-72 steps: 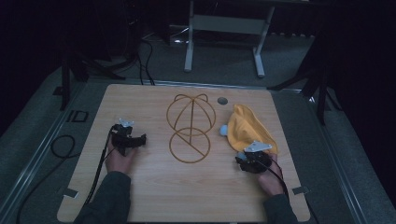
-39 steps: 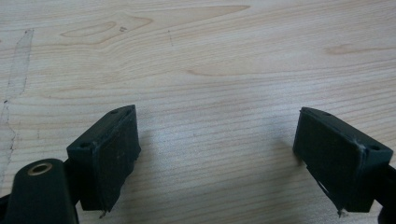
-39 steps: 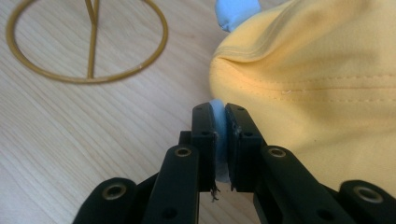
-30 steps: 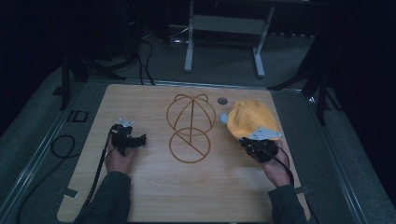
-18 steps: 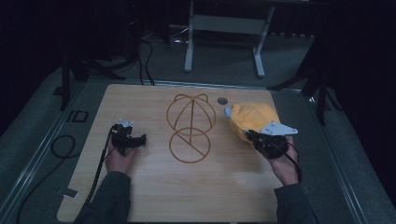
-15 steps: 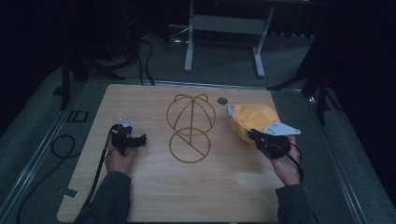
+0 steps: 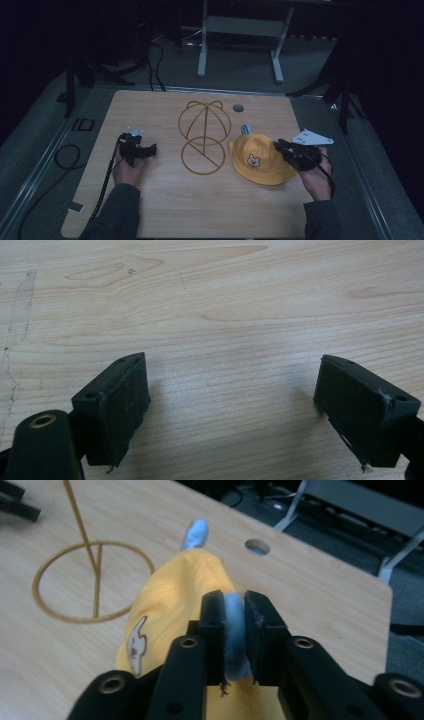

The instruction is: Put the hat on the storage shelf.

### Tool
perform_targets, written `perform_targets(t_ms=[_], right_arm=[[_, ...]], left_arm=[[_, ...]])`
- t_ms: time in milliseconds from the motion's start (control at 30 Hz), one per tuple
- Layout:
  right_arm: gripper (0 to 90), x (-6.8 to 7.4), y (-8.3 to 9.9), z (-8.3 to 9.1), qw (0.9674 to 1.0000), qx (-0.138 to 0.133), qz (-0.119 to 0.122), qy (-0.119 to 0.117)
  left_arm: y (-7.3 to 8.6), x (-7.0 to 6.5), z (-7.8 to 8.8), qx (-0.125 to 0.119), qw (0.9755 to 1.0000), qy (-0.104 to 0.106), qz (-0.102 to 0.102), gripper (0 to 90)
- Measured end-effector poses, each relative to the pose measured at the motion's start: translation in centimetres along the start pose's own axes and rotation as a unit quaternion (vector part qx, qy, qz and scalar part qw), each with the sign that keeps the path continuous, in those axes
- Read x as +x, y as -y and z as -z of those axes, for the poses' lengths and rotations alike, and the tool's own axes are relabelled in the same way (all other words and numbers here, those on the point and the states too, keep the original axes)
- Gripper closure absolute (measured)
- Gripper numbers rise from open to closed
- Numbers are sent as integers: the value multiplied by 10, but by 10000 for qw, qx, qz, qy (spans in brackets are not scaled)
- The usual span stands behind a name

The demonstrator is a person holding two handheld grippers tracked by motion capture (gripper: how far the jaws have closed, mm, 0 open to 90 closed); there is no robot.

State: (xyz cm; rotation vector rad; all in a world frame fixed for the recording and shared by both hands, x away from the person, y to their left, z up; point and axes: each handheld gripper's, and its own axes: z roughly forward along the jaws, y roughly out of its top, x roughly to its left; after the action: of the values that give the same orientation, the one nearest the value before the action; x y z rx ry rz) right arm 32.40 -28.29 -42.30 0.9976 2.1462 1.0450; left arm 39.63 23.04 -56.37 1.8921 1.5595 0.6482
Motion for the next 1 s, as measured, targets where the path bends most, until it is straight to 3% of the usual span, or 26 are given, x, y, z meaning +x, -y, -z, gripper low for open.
perform_targets(t_ms=[233, 433, 667, 1000], right_arm=[[733, -3, -4, 1, 9996, 240, 135, -24], [693, -6, -9, -4, 9978, 569, 248, -241], [674, -9, -17, -8, 9961, 750, 402, -225], [642, -14, -35, -15, 9908, 1133, 675, -318]], left_arm=[[0, 0, 0, 3, 10000, 0, -1, 146], [0, 0, 0, 9, 10000, 1, -2, 146], [0, 0, 0, 8, 10000, 1, -3, 146], [0, 0, 0, 8, 10000, 1, -1, 146]])
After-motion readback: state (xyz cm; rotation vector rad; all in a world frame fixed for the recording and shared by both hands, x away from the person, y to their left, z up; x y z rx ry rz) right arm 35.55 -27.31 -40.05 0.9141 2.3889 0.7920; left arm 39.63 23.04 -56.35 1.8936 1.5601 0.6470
